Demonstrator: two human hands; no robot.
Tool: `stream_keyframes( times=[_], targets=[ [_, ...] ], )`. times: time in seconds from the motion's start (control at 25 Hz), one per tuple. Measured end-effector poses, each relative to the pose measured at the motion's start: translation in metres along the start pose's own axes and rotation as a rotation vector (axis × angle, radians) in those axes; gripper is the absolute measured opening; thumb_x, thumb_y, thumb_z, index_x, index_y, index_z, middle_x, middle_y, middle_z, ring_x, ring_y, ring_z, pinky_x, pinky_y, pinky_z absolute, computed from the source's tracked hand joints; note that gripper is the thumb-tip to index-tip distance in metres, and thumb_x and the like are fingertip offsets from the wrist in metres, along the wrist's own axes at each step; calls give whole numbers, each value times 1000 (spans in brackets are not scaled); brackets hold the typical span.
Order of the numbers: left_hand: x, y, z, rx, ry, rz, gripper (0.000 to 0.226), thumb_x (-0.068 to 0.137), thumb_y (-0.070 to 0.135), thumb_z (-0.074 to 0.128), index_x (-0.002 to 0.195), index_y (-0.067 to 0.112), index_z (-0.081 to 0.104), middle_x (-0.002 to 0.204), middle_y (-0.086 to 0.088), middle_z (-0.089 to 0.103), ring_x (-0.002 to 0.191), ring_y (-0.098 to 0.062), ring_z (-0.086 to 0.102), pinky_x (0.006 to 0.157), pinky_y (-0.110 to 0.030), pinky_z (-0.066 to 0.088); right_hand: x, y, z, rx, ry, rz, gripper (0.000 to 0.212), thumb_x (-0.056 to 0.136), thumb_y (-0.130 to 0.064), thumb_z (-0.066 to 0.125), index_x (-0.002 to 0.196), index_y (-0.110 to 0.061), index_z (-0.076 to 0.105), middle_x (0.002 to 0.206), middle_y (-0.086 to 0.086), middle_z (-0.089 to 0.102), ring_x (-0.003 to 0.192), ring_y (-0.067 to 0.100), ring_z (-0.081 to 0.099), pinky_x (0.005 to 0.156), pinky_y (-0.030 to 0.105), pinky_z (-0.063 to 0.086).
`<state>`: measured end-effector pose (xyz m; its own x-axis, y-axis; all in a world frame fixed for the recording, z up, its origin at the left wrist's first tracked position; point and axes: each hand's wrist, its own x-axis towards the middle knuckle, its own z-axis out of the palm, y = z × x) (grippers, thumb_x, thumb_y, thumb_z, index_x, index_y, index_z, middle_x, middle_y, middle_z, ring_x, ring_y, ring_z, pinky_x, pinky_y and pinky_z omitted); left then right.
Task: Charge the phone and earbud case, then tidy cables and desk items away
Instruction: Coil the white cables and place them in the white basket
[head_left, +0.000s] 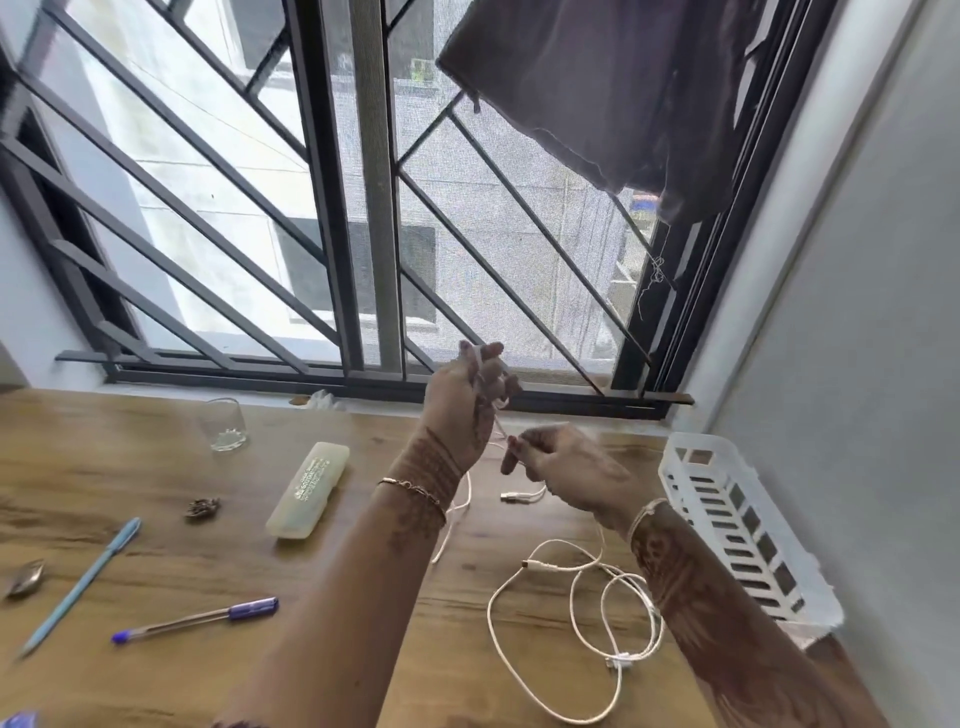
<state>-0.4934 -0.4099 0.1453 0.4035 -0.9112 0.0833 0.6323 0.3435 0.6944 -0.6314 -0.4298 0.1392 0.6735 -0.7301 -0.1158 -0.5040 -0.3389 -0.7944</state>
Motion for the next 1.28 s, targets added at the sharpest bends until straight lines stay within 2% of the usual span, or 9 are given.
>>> stream_keyframes(
  times=[0.28,0.4,0.56,0.76,0.92,1.0,1.12,1.2,1.28],
  targets=[
    [4,-39,-34,710,81,-29,34,104,20,31,78,7,50,60,-6,42,42,-7,41,43,-14,37,-14,-30,-27,-176,169,-172,29,94,-38,56,71,-22,64,59,-7,48,56,7,45,58,28,38],
    [-7,-45,-30,671,-22,-94,38,104,19,32,75,5,53,57,-6,41,48,-15,39,41,-17,33,-7,-33,-36,-138,248,-166,31,95,-38,53,70,-22,61,68,-5,56,68,12,52,70,34,43],
    [-28,-39,-17,462,-148,-191,49,103,36,28,74,8,57,46,4,30,42,-10,26,57,-22,47,13,-19,-41,-99,364,-122,32,94,-38,56,79,-13,68,85,6,70,84,21,64,81,37,49],
    [-31,-30,-6,100,-100,-244,46,101,37,28,70,11,51,37,10,24,31,-5,20,51,-20,41,23,11,-15,-134,416,-64,39,93,-42,55,62,-17,56,53,-7,47,56,12,45,56,30,33],
    [-21,-21,-9,-122,-21,-135,45,103,34,26,73,11,50,38,9,26,29,-4,24,53,-19,43,7,23,13,-192,303,-64,28,97,-32,49,78,-22,67,65,-5,60,54,4,46,58,22,35],
    [-18,-22,-13,-110,15,-102,45,103,36,25,77,11,51,40,9,29,31,-5,33,58,-21,46,-3,19,24,-269,235,-71,25,99,-32,46,94,-25,70,78,-7,67,65,5,58,60,13,37],
    [-15,-32,-16,16,74,-56,44,103,33,27,82,6,55,45,7,33,37,-6,39,72,-25,51,-10,13,29,-390,159,-64,28,100,-33,42,114,-29,65,113,-2,70,107,19,62,84,25,43],
    [-13,-37,-19,175,97,-1,42,103,29,30,82,5,55,47,7,34,40,-6,36,71,-26,52,-14,13,26,-450,126,-67,27,99,-32,45,117,-29,65,115,-1,70,111,19,60,91,25,43],
    [-12,-38,-26,353,117,32,38,103,27,31,79,6,53,48,5,36,44,-9,37,64,-24,47,-19,11,16,-451,138,-96,22,95,-28,53,109,-30,69,99,-4,74,95,14,66,87,23,48]
  ],
)
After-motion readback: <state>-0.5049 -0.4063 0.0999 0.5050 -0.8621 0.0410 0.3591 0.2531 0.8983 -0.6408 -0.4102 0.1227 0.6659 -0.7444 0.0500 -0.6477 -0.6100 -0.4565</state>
